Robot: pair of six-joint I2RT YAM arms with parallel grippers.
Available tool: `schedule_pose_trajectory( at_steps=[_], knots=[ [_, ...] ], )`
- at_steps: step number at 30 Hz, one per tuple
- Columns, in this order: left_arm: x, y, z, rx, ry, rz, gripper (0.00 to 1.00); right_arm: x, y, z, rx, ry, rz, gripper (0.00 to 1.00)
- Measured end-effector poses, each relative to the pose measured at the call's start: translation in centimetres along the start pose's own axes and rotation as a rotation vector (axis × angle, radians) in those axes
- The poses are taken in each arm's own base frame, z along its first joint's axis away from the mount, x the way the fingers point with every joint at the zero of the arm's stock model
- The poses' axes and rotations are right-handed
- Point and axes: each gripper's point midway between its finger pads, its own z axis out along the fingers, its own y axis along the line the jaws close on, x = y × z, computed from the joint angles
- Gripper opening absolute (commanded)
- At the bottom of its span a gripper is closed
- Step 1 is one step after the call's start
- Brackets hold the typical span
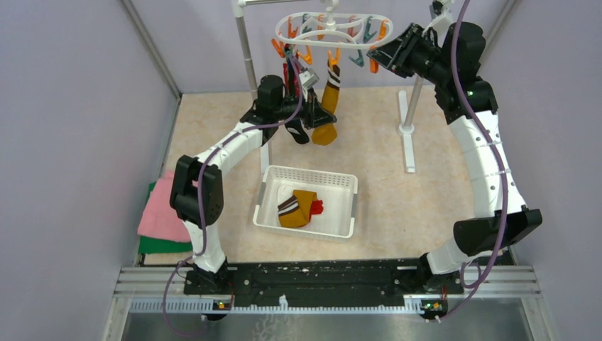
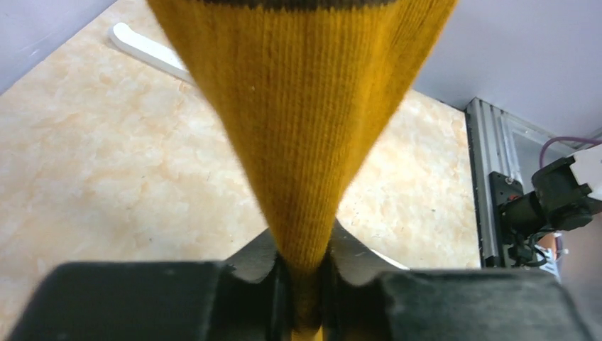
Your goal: Remove the socks clipped to the hanger
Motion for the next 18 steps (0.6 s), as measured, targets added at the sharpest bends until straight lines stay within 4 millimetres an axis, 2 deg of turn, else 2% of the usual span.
schedule_pose_trajectory(
  at_steps=[2,4,7,13,16,18],
  knots=[
    [0.3,0.1,0.0,-0.004,0.007,-0.011,0.06,0.0,-0.1,0.0,0.002,0.000,-0.004,0.02],
    [0.4,0.1,0.0,-0.011,0.010,-0.018,0.03,0.1,-0.2,0.0,0.005,0.004,-0.006,0.10],
    [0.4,0.4,0.0,-0.028,0.010,-0.022,0.00,0.2,-0.3,0.0,0.011,0.006,-0.010,0.44],
    [0.6,0.6,0.3,-0.058,0.019,-0.035,0.00,0.2,-1.1,0.0,0.043,0.002,-0.022,0.84],
    [0.8,0.4,0.6,-0.069,0.027,-0.039,0.00,0.1,-1.6,-0.1,0.071,-0.005,-0.033,0.90],
    [0.9,0.1,0.9,-0.074,0.032,-0.040,0.00,0.1,-1.9,-0.4,0.094,-0.007,-0.044,0.91]
  ],
)
